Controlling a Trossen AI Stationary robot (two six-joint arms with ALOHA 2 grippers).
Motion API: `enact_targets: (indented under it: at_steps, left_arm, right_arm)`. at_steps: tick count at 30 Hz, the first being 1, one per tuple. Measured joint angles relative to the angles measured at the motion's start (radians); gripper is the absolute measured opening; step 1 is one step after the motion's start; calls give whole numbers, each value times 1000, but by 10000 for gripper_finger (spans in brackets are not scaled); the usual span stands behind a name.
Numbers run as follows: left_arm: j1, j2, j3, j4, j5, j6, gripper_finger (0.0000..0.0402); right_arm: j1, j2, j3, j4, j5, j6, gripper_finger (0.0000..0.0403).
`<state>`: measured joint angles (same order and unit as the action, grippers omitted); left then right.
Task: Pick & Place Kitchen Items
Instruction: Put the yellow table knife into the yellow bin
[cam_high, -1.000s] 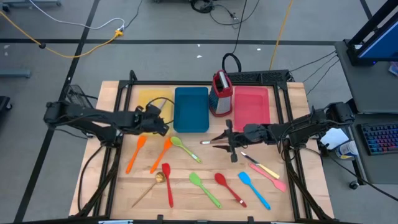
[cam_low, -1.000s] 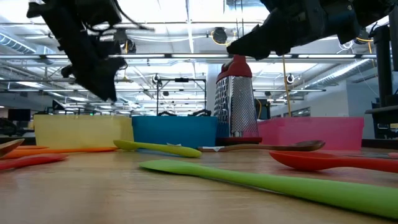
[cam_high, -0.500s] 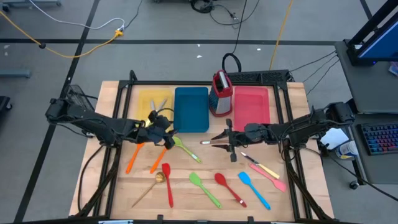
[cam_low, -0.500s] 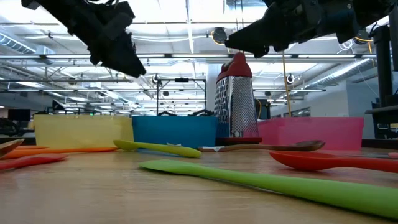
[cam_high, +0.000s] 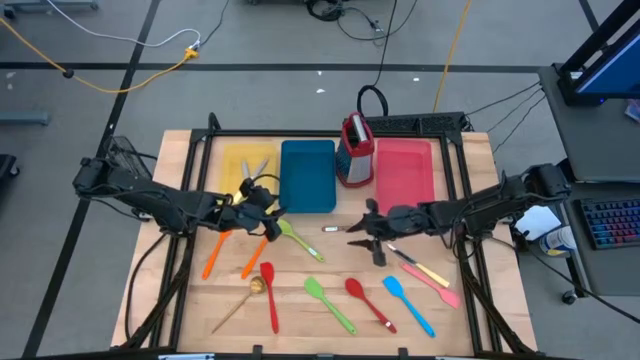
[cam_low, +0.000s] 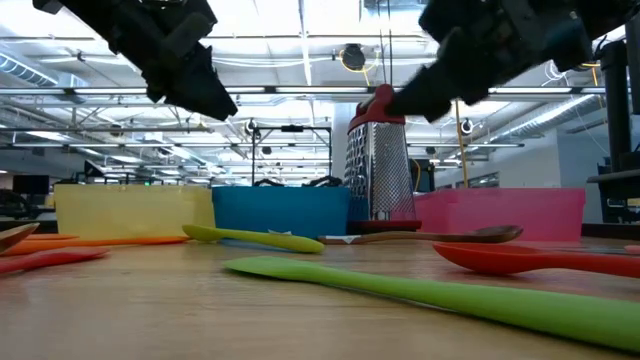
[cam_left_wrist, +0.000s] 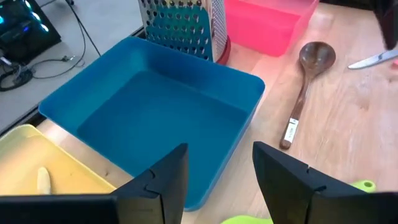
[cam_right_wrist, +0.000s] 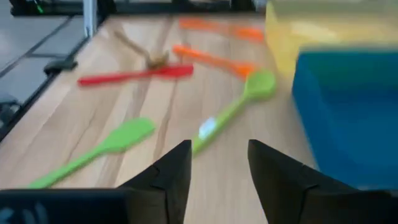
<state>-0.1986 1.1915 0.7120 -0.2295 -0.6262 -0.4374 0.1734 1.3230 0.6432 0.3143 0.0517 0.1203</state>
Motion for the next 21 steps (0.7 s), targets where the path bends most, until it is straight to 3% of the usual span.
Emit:
enact_targets:
  at_steps: [7, 11, 16, 21]
  left_arm:
    - [26, 0, 0, 76, -1, 111, 184]
    - [62, 0, 0, 200, -2, 212, 184]
    - [109, 0, 0, 326, -2, 341, 184]
    - [154, 0, 0, 373, -2, 402, 184]
  right_arm:
    - [68, -155, 1, -381, 81, 244, 164]
    - [115, -230, 1, -662, 79, 493, 161]
    - [213, -271, 1, -968, -36, 715, 160]
    - [308, -278, 1, -1058, -79, 869, 160]
